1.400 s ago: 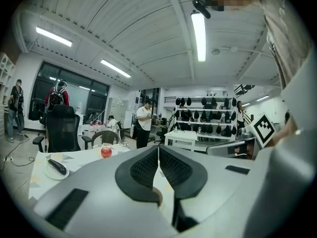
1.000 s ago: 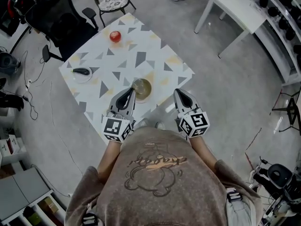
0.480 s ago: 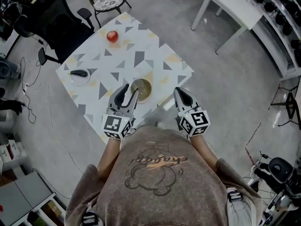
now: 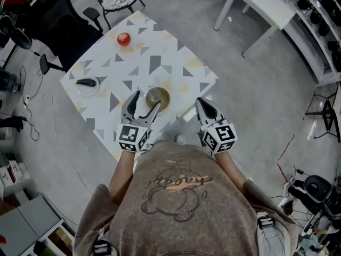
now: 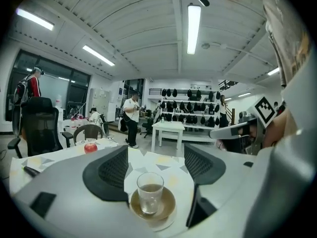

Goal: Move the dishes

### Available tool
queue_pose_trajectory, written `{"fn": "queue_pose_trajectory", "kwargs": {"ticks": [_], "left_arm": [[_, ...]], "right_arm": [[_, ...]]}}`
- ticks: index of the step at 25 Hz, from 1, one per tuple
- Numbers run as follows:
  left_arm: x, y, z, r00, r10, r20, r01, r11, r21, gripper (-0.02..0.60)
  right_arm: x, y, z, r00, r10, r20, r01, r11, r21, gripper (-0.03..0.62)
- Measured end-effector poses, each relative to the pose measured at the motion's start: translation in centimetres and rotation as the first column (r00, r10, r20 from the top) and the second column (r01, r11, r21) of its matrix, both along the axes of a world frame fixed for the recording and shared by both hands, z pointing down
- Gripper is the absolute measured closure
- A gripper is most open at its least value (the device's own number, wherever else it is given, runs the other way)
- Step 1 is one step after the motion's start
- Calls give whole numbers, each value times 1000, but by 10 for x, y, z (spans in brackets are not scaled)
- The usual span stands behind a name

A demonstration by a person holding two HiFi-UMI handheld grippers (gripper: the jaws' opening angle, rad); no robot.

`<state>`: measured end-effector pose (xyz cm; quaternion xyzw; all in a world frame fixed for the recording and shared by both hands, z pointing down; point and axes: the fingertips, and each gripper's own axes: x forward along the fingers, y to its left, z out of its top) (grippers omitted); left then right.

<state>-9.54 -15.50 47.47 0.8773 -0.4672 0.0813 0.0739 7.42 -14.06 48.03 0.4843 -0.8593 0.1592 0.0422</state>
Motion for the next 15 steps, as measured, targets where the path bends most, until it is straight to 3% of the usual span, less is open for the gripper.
{"fn": "queue_pose_trajectory", "kwargs": {"ticks": [8, 15], "left_arm": [[8, -13, 45, 995, 66, 81, -60, 996, -72, 239], [5, -27, 92, 990, 73, 118, -53, 984, -168, 239]], "right_arm": [[7, 2, 2, 1000, 18, -12, -18, 1000, -12, 591], [13, 2, 5, 999, 27, -29, -28, 999, -27, 591]]}}
